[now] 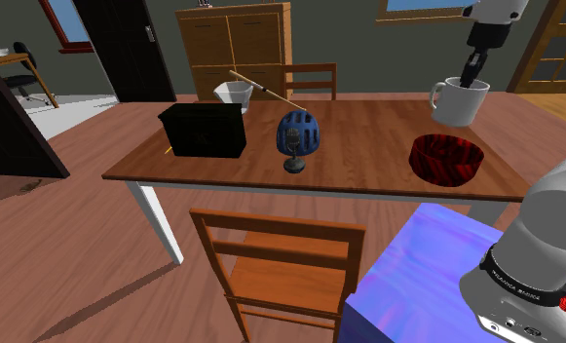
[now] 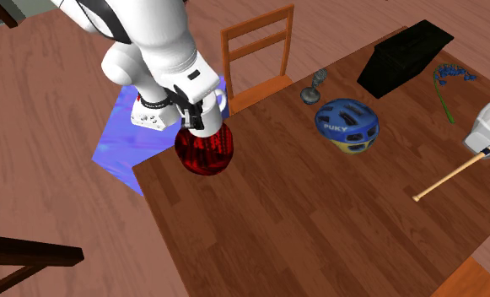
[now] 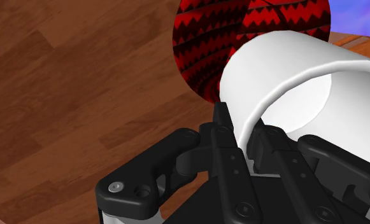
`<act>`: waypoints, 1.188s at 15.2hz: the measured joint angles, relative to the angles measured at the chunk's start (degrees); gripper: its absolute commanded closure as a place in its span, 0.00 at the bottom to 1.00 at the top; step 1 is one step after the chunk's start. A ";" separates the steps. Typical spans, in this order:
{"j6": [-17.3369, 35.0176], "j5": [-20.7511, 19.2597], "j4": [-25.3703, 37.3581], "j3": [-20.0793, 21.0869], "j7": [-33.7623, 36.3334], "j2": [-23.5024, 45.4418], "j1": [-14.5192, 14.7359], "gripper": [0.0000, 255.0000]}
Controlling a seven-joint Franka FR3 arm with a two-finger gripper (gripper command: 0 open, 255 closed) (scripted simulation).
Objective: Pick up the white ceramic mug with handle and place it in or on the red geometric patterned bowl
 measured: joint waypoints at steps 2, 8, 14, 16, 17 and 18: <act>1.34 -0.40 -1.61 -0.38 -0.11 -0.28 -0.27 1.00; 6.11 -1.18 -5.88 -1.55 -0.11 0.23 -0.53 1.00; 10.98 -1.93 -9.93 -2.65 0.03 1.08 -0.72 1.00; 11.92 -2.08 -10.42 -3.08 -0.17 1.50 -0.73 1.00; 12.05 -2.10 -10.46 -3.16 -0.23 1.57 -0.74 1.00; 12.12 -2.10 -10.49 -3.18 -0.23 1.60 -0.73 1.00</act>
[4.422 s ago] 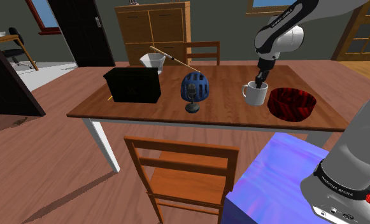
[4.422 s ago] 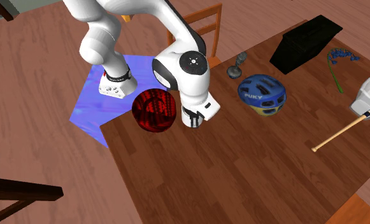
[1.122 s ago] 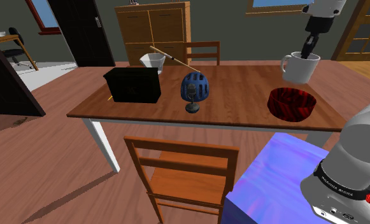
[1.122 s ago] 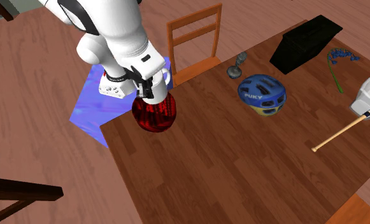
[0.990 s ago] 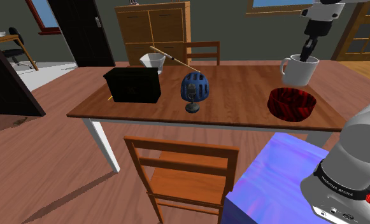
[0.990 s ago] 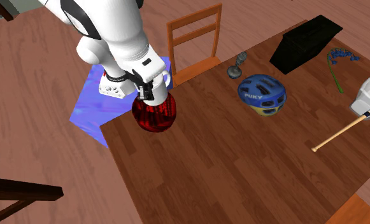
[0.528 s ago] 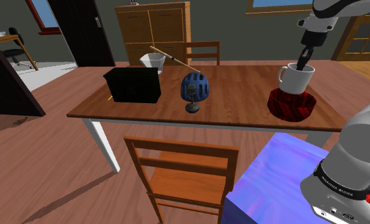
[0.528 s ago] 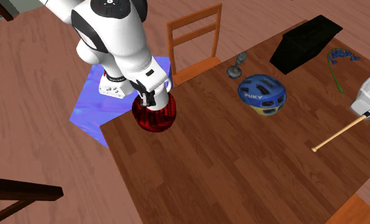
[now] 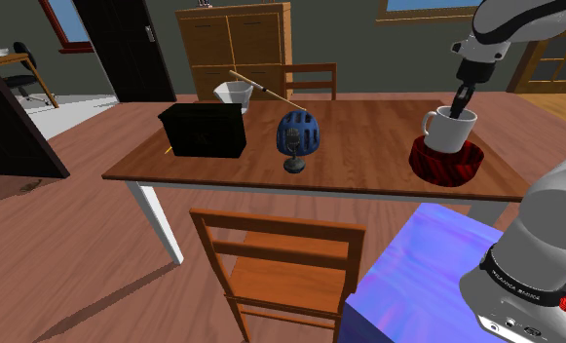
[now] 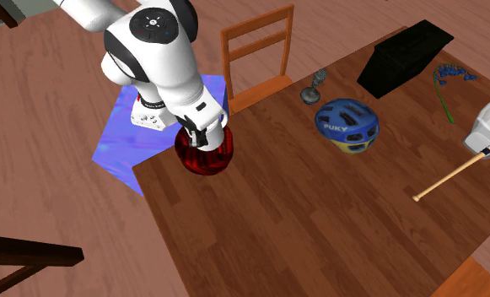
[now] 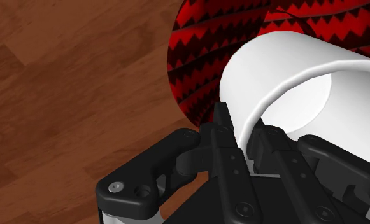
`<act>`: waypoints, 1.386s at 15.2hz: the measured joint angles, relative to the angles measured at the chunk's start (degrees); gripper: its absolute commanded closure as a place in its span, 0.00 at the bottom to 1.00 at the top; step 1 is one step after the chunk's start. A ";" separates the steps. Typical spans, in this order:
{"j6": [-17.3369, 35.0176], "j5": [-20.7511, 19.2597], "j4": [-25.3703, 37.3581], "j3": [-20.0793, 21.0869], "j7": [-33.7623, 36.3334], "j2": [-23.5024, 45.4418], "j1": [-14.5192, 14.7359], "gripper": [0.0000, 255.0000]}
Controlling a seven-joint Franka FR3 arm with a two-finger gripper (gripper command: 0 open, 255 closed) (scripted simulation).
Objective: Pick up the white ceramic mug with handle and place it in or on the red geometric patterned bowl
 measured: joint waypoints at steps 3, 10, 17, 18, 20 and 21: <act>0.09 -0.01 -0.03 -0.04 -0.02 0.05 0.01 1.00; 0.10 -0.01 -0.03 -0.04 -0.02 0.04 0.01 0.00; -7.47 0.98 5.71 1.86 -0.10 -1.84 0.06 0.00; -7.57 1.00 5.80 1.89 -0.10 -1.84 0.07 0.00; -7.67 1.03 5.89 1.92 -0.09 -1.83 0.09 0.00; -7.68 1.03 5.89 1.93 -0.09 -1.84 0.09 0.00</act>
